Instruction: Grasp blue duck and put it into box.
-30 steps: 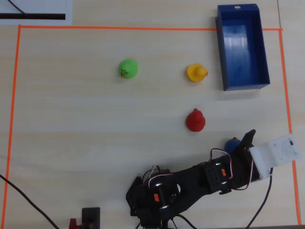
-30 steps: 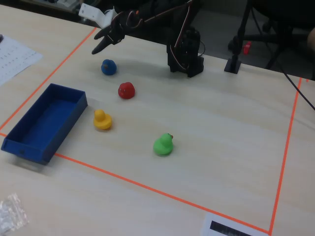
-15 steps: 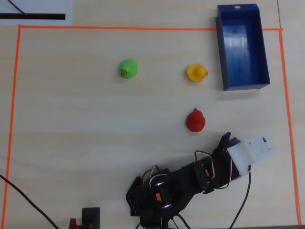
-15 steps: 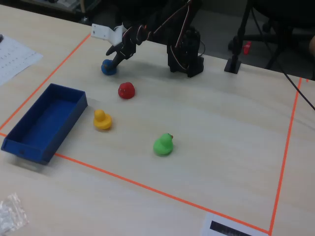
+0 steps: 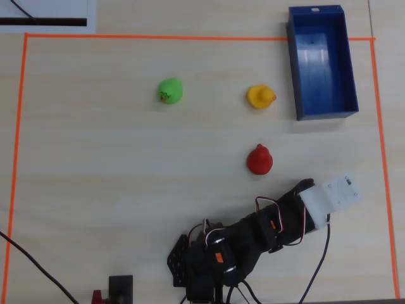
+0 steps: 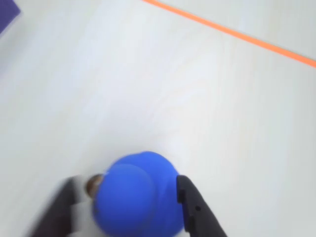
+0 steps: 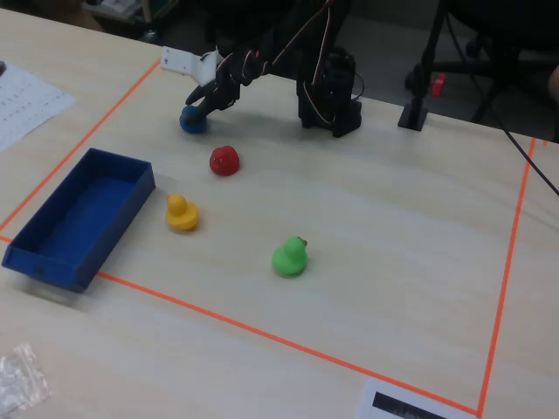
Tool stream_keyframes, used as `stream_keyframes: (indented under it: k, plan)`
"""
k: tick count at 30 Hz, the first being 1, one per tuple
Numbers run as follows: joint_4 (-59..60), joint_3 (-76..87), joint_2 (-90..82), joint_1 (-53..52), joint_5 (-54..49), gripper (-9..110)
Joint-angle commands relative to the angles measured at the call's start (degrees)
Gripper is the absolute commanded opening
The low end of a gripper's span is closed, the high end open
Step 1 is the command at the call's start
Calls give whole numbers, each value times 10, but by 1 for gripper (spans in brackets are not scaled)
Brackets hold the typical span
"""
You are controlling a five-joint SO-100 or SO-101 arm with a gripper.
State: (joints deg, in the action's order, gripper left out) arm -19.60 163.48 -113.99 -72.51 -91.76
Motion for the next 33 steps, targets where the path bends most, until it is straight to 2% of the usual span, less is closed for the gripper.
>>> stream_keyframes:
  k: [1,6,10,11,14,16,21,26,33]
  plan:
    - [-8,-11,0,4,8,0]
    - [15,-11,-3,2,-2,0]
    - [51,-48,-20,14,54,0]
    - [83,-79,-25,23,80,0]
    - [288,-250,-32,60,177,0]
    - [368,-358,-18,95,244,0]
    - [468,-577,59,192,343,0]
    - [434,-721,186,252,369,0]
    - [377,-945,425,279,354,1]
